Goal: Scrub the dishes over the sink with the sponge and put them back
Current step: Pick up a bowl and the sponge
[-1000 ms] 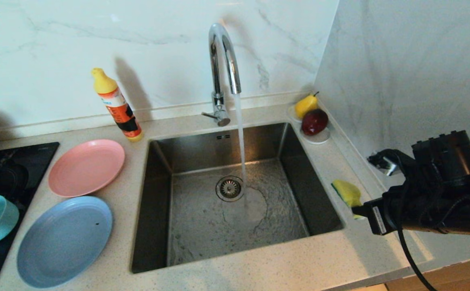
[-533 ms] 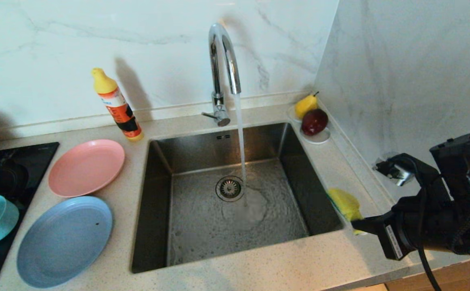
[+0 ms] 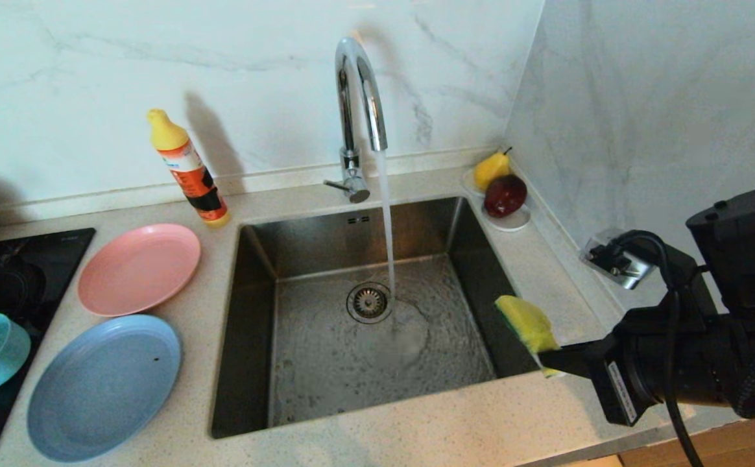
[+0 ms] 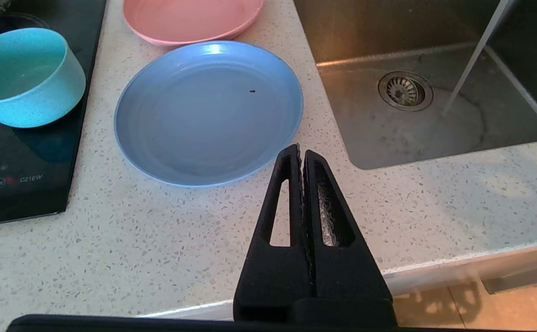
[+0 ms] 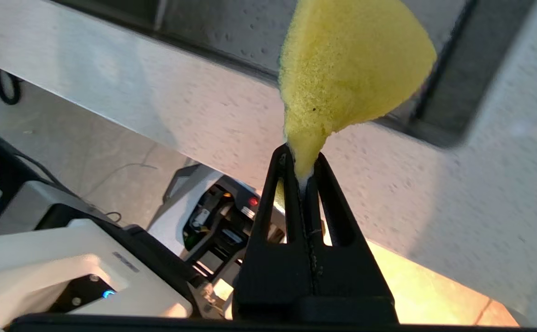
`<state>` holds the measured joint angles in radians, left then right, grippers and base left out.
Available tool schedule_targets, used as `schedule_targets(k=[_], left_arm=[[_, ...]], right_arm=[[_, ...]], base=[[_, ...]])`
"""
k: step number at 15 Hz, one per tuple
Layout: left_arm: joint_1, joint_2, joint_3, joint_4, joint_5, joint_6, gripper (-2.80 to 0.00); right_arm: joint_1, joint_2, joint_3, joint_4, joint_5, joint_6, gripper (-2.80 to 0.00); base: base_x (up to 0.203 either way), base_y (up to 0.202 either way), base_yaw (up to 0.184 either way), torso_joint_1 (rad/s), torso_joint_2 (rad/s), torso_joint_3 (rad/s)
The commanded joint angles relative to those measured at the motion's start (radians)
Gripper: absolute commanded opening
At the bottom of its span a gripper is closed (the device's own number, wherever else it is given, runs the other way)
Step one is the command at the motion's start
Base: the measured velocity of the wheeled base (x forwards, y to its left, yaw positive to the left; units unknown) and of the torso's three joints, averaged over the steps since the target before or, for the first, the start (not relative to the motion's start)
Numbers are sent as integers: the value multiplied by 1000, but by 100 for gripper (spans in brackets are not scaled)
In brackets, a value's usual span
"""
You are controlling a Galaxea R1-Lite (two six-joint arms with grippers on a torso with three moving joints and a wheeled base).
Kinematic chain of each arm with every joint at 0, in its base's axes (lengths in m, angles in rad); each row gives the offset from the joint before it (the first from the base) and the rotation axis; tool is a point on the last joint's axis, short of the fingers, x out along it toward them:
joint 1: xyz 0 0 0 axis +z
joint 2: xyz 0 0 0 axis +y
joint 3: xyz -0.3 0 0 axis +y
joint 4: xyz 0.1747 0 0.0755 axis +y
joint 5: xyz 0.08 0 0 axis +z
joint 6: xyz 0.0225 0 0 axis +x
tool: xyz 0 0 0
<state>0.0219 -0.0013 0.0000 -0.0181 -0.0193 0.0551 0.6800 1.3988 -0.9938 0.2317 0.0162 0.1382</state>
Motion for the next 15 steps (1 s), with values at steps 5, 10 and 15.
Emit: schedule_targets(k=[5, 10, 15], left_arm=[[1, 3, 17, 6, -1, 22, -280], [1, 3, 18, 6, -5, 45, -280], [1, 33, -98, 34, 33, -16, -280]], right_arm=[[27, 51, -25, 1, 4, 93, -280], [57, 63, -25, 10, 1, 96, -280], [63, 76, -56, 60, 3, 149, -280]], base=[[0, 0, 0, 0, 0, 0], [0, 0, 0, 0, 0, 0], [0, 0, 0, 0, 0, 0]])
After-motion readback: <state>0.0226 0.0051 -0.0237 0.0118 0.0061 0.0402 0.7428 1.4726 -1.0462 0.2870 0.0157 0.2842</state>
